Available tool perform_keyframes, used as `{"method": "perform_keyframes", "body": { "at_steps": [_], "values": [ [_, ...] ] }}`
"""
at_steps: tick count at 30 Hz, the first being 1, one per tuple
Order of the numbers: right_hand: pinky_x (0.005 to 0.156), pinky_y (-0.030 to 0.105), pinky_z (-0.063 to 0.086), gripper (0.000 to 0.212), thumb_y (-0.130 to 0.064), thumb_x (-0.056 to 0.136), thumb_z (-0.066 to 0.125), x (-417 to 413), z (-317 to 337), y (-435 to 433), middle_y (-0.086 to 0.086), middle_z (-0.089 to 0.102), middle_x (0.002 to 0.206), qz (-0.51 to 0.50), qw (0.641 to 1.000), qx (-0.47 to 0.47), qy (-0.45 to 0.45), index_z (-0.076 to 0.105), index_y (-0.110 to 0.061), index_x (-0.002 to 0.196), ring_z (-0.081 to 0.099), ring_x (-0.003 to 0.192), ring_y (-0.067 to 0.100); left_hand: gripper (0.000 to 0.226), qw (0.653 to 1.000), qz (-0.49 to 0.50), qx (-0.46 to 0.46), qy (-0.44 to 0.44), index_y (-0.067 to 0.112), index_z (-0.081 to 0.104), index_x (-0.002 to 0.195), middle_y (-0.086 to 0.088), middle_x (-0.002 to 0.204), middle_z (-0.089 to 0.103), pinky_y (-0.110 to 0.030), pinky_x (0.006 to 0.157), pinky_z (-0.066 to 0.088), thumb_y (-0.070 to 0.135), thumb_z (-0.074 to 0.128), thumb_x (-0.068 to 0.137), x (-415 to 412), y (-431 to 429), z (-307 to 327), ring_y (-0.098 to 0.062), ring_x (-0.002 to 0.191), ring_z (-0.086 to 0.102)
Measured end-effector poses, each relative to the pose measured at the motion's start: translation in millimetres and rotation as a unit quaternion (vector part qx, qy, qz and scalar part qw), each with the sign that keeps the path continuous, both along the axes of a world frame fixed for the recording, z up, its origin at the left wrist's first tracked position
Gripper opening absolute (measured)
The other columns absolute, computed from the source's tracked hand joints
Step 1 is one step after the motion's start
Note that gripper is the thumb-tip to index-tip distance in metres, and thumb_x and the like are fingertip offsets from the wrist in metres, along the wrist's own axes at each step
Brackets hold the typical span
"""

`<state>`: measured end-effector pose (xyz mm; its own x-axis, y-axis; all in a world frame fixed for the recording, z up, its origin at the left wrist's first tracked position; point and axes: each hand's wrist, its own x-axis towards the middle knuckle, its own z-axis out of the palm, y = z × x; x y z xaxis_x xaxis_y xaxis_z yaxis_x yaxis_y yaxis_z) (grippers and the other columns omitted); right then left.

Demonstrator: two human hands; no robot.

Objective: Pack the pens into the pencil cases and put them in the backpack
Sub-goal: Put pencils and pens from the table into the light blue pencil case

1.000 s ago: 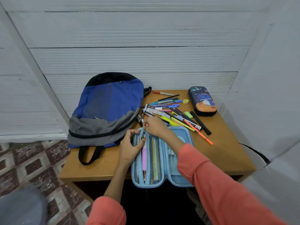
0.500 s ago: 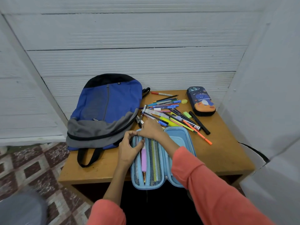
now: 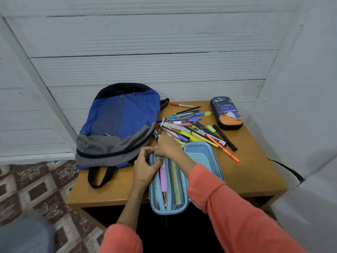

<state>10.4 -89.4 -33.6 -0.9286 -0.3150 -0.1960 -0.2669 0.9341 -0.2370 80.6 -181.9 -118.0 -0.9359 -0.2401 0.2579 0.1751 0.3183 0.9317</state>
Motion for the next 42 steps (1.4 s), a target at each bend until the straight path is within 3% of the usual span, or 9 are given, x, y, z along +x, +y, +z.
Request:
{"method": "perform_keyframes", "body": {
  "at_steps": [7, 12, 14, 17, 22, 27, 35, 40, 42],
  "values": [
    [0.099, 0.036, 0.042, 0.048, -0.033, 0.093, 0.057, 3, 2, -7, 0.017, 0.05, 0.133, -0.022, 1.0, 0.017, 0.01, 0.051, -0.005, 0.13, 0.046, 0.125, 0.032, 0.043, 1.0, 0.001, -0.004, -0.001, 0.031, 0.051, 0.1, 0.012, 0.103, 0.063, -0.005, 0.081, 0.043, 0.048, 0.068, 0.064, 1, 0, 0, 0.009, 0.097, 0.058],
    [0.087, 0.033, 0.045, 0.045, -0.041, 0.091, 0.057, -2, 10, -2, 0.015, 0.061, 0.119, -0.02, 0.999, -0.002, -0.049, 0.06, -0.004, 0.117, 0.056, 0.115, 0.031, 0.045, 1.0, 0.013, -0.015, -0.019, 0.022, 0.053, 0.105, 0.011, 0.102, 0.063, -0.003, 0.076, 0.043, 0.037, 0.073, 0.068, 0, 0, 1, 0.013, 0.095, 0.058],
    [0.09, 0.034, 0.045, 0.045, -0.038, 0.09, 0.057, -3, 17, 0, 0.016, 0.06, 0.118, -0.013, 0.997, -0.002, -0.074, 0.06, -0.003, 0.117, 0.056, 0.113, 0.031, 0.043, 0.999, 0.017, -0.022, -0.027, 0.024, 0.052, 0.105, 0.012, 0.102, 0.063, -0.005, 0.076, 0.043, 0.036, 0.072, 0.069, 0, 0, 2, 0.011, 0.096, 0.058],
    [0.079, 0.031, 0.046, 0.029, -0.028, 0.084, 0.06, -3, 23, 3, 0.014, 0.062, 0.105, -0.005, 0.994, 0.007, -0.108, 0.062, -0.004, 0.099, 0.059, 0.095, 0.028, 0.044, 0.999, 0.013, -0.029, -0.029, 0.025, 0.052, 0.105, 0.012, 0.103, 0.064, -0.006, 0.078, 0.042, 0.036, 0.072, 0.068, 0, 0, 3, 0.008, 0.097, 0.058],
    [0.074, 0.032, 0.046, 0.026, -0.023, 0.077, 0.062, -1, 28, 1, 0.013, 0.064, 0.098, 0.004, 0.989, 0.002, -0.145, 0.064, -0.004, 0.095, 0.061, 0.092, 0.026, 0.047, 0.999, -0.001, -0.045, -0.026, 0.025, 0.052, 0.105, 0.008, 0.099, 0.065, -0.016, 0.076, 0.048, 0.053, 0.061, 0.068, 1, -2, 3, 0.0, 0.093, 0.062],
    [0.063, 0.027, 0.043, 0.016, -0.018, 0.075, 0.061, 1, 31, 2, 0.009, 0.063, 0.087, 0.013, 0.989, 0.013, -0.149, 0.064, -0.006, 0.085, 0.057, 0.075, 0.021, 0.025, 0.998, 0.017, -0.053, -0.037, 0.018, 0.057, 0.098, 0.009, 0.086, 0.063, -0.027, 0.068, 0.042, 0.026, 0.04, 0.081, 1, -2, 2, -0.001, 0.078, 0.057],
    [0.075, 0.033, 0.039, 0.021, -0.02, 0.079, 0.058, 10, 17, 3, 0.014, 0.052, 0.098, -0.001, 0.992, -0.013, -0.122, 0.054, -0.005, 0.092, 0.047, 0.09, 0.029, 0.021, 0.99, 0.028, -0.134, -0.018, 0.012, 0.062, 0.102, -0.001, 0.094, 0.066, -0.024, 0.07, 0.042, -0.001, 0.048, 0.093, -6, -1, -4, -0.016, 0.084, 0.06],
    [0.071, 0.03, 0.047, 0.013, -0.016, 0.074, 0.061, 8, 22, 8, 0.011, 0.066, 0.095, -0.014, 0.988, -0.048, -0.145, 0.065, -0.007, 0.082, 0.061, 0.087, 0.025, 0.029, 0.994, 0.0, -0.105, -0.015, 0.02, 0.059, 0.091, 0.004, 0.085, 0.064, -0.033, 0.069, 0.045, 0.041, 0.042, 0.082, -2, -2, -2, -0.013, 0.079, 0.058],
    [0.069, 0.03, 0.046, 0.007, -0.016, 0.073, 0.062, 9, 24, 10, 0.011, 0.068, 0.09, -0.019, 0.986, -0.06, -0.152, 0.062, -0.009, 0.075, 0.062, 0.083, 0.024, 0.037, 0.994, -0.016, -0.104, -0.006, 0.017, 0.059, 0.093, 0.001, 0.086, 0.063, -0.036, 0.07, 0.044, 0.046, 0.043, 0.077, -1, -1, -1, -0.016, 0.08, 0.057]
  ]
}}
